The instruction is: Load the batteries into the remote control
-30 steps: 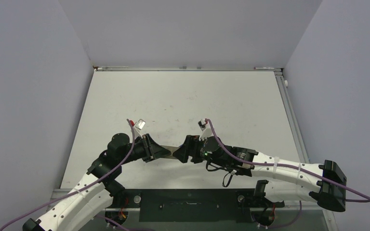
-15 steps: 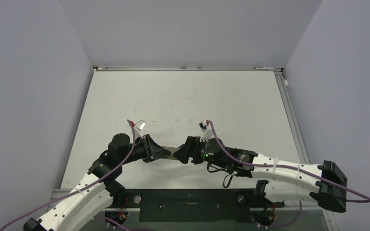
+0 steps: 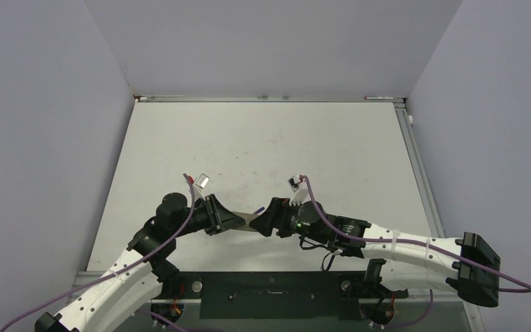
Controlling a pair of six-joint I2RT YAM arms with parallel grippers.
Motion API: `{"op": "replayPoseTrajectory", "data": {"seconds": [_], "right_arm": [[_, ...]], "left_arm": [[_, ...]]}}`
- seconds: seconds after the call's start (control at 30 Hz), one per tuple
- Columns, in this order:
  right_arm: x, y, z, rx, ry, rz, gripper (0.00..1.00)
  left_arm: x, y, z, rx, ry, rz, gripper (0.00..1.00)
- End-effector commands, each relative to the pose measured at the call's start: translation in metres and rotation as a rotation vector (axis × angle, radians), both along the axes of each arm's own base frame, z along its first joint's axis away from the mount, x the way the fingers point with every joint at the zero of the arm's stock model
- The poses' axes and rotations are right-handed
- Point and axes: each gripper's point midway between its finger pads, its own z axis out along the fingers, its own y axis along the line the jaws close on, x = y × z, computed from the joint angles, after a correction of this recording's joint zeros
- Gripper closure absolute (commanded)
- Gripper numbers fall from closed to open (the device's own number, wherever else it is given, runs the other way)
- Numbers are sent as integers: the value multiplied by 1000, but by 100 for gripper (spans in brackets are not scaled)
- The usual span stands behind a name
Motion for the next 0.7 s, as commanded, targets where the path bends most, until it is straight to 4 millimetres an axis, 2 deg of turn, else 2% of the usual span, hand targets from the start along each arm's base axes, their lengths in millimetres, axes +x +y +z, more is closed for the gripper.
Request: {"op": "replayPoseTrajectory", "data": {"seconds": [0.0, 0.67], "right_arm": [[-23, 26, 53, 240, 5, 125, 30], [-26, 31, 61, 288, 7, 143, 30]], "left_arm": [[-14, -18, 73, -227, -160, -138, 100], [-18, -19, 72, -220, -186, -166, 100]]}}
